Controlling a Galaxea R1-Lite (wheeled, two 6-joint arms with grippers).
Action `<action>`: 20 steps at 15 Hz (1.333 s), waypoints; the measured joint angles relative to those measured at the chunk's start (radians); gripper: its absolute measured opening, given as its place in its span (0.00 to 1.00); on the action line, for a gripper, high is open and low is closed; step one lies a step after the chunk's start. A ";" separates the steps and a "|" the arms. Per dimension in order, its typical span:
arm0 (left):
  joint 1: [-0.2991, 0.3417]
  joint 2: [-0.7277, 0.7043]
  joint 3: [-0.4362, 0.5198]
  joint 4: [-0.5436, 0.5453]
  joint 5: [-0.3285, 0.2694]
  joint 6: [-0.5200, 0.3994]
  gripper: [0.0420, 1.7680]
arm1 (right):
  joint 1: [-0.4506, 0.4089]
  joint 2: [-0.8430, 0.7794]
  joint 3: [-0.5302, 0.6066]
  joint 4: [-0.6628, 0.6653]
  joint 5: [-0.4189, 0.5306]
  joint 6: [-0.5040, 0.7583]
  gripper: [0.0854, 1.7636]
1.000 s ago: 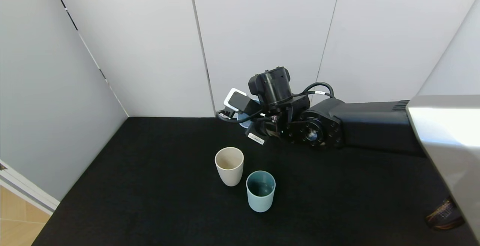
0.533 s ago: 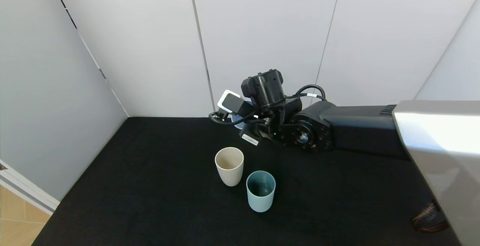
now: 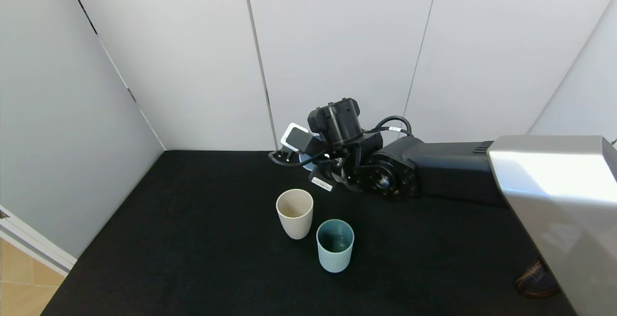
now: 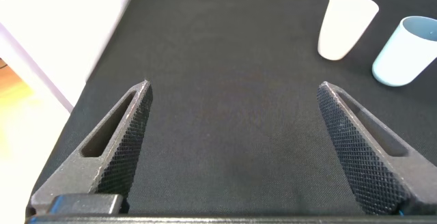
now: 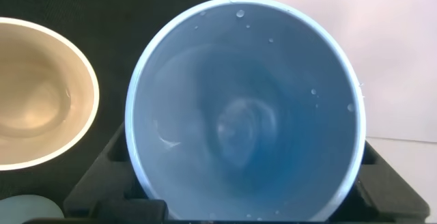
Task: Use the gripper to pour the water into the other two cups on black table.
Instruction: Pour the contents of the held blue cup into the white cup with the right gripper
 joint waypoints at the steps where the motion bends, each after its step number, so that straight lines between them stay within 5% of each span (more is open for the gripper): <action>1: -0.001 0.000 0.000 0.000 0.000 0.000 0.97 | 0.004 0.006 0.000 0.000 -0.006 -0.004 0.74; 20: -0.001 0.000 0.000 0.000 0.000 0.000 0.97 | 0.040 0.036 0.001 -0.015 -0.131 -0.177 0.74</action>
